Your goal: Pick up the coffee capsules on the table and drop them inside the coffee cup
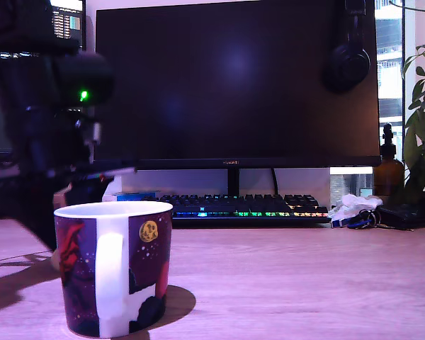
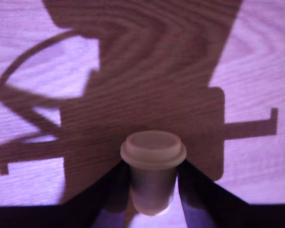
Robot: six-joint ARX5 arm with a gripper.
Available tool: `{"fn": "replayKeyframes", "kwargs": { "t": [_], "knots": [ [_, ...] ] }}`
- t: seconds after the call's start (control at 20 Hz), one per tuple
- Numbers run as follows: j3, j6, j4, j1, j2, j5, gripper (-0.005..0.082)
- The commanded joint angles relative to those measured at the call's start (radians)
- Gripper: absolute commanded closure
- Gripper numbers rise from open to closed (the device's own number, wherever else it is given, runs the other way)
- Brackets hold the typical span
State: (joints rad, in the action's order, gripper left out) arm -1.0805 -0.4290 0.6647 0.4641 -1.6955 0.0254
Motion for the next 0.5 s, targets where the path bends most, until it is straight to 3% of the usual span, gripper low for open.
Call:
{"fn": "replayKeyframes", "kwargs": {
  "t": [0.0,0.35,0.45],
  "knots": [
    [-0.022,0.056,0.011,-0.004,0.023,0.000,0.0559],
    [-0.024,0.204,0.114,-0.003,0.156,0.017,0.0559],
    [-0.024,0.204,0.146,-0.003,0.193,0.032,0.0559]
  ]
}}
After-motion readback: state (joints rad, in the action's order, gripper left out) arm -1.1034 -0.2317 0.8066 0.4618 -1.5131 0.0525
